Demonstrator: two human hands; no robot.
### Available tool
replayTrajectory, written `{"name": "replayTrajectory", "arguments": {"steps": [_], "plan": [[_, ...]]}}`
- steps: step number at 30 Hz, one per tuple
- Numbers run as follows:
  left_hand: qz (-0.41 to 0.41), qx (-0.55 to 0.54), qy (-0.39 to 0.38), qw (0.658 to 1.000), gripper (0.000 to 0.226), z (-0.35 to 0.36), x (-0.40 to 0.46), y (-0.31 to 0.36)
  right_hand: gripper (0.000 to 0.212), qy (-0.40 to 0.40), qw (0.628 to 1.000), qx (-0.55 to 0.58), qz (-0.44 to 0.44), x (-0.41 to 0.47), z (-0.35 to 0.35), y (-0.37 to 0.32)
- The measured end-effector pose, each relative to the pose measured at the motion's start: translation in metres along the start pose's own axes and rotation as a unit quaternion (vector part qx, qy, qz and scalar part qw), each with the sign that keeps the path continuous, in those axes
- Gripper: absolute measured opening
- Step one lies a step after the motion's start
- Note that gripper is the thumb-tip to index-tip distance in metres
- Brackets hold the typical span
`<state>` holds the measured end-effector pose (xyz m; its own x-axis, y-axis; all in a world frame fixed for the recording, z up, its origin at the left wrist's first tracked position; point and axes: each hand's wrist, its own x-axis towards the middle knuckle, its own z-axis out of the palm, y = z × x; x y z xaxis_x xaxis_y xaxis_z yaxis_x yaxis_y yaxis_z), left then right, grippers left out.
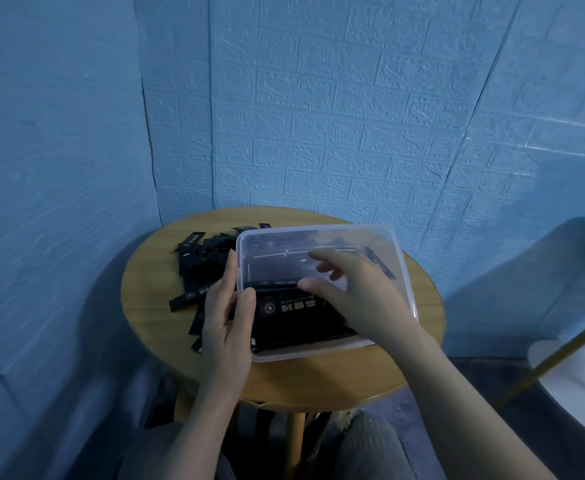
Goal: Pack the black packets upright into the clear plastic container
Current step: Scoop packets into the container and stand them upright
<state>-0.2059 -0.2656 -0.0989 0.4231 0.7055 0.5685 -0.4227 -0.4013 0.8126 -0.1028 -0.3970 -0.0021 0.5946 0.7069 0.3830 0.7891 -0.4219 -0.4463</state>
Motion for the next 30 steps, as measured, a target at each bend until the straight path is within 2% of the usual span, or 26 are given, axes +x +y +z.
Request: {"name": "replayTrajectory", "arguments": {"steps": [2,4,7,10,13,15,18,21,24,30], "plan": [[-0.004,0.001,0.004,1.0,0.046,0.0,0.0,-0.001,0.07,-0.011,0.998,0.027,0.064,-0.01,-0.001,0.01],[-0.006,0.004,0.0,1.0,0.046,0.001,0.0,-0.001,0.089,-0.066,0.989,-0.022,0.133,-0.018,-0.001,0.019],[-0.004,0.0,-0.004,1.0,0.047,0.001,0.0,-0.001,0.093,-0.117,0.966,-0.077,0.217,-0.023,0.001,0.024],[0.003,0.003,-0.012,1.0,0.046,0.001,-0.001,0.001,0.102,-0.114,0.96,-0.099,0.237,-0.023,0.006,0.02],[0.001,-0.001,-0.011,1.0,0.046,0.0,-0.001,0.0,0.115,-0.109,0.964,-0.047,0.237,-0.022,0.007,0.016],[-0.002,-0.002,-0.009,1.0,0.046,0.0,0.0,0.0,0.116,-0.126,0.964,0.025,0.233,-0.022,0.007,0.012],[-0.008,-0.005,-0.008,1.0,0.045,0.001,0.0,-0.001,0.121,-0.141,0.965,0.075,0.207,-0.023,0.009,0.007],[-0.005,0.002,-0.002,1.0,0.05,0.001,0.0,0.002,0.109,-0.148,0.968,0.1,0.175,-0.02,0.012,0.004],[-0.019,-0.007,0.003,1.0,0.047,0.0,0.0,0.002,0.096,-0.17,0.974,0.1,0.112,-0.017,0.016,0.003],[-0.025,-0.01,-0.009,1.0,0.049,0.0,0.0,0.0,0.127,-0.166,0.983,0.011,0.08,-0.013,0.004,0.013]]}}
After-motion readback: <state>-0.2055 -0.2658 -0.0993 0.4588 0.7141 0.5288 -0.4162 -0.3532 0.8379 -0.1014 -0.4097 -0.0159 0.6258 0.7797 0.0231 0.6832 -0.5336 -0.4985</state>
